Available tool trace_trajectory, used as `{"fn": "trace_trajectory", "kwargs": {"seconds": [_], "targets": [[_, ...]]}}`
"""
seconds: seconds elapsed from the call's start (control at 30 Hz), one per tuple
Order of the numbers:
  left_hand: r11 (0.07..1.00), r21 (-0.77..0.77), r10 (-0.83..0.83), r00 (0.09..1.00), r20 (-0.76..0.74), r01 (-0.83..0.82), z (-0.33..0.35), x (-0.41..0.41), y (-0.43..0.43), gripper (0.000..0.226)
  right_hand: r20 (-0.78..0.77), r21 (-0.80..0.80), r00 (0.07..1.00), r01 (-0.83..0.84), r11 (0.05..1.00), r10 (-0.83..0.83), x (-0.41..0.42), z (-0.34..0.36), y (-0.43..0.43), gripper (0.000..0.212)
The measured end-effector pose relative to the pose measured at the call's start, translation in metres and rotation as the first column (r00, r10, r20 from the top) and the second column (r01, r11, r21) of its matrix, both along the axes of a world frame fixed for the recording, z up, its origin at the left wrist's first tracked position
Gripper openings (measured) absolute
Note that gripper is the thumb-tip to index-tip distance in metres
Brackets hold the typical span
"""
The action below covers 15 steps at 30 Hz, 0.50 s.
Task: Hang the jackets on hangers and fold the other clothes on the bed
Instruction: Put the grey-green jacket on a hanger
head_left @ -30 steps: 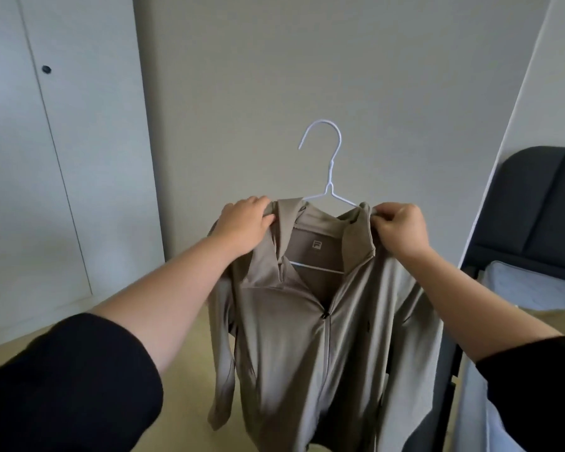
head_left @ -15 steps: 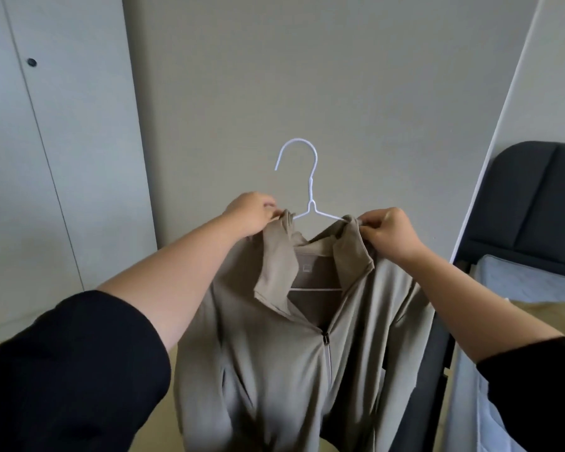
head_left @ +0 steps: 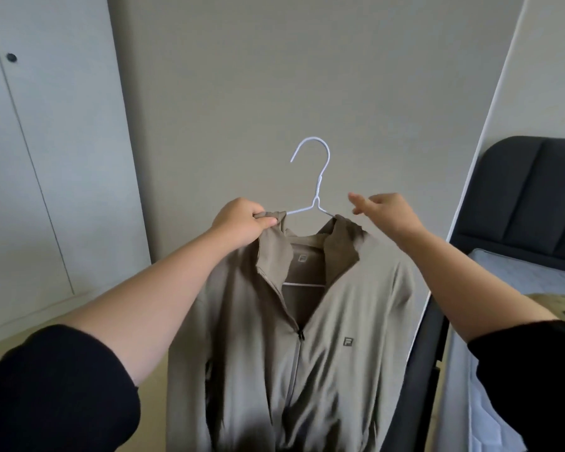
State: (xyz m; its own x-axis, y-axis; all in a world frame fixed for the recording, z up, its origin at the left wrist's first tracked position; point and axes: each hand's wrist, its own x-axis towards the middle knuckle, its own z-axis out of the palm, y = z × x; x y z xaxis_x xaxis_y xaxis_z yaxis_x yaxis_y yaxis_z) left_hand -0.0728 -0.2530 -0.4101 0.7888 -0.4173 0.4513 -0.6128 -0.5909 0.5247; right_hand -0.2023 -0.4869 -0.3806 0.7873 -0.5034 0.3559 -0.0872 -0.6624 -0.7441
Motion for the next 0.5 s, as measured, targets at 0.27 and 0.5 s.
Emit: {"fn": "trace_trajectory", "kwargs": {"seconds": [0.27, 0.5], "targets": [[0.996, -0.062, 0.064, 0.994, 0.088, -0.059, -0.005, -0.011, -0.013, 0.045, -0.208, -0.402, 0.965, 0.064, 0.913, -0.159, 0.013, -0.003, 0.018, 0.021], [0.984, -0.162, 0.098, 0.989, 0.114, -0.079, -0.001, -0.007, -0.003, 0.051, 0.200, 0.808, 0.980, -0.156, 0.568, -0.017, 0.003, 0.002, 0.006, 0.019]]}}
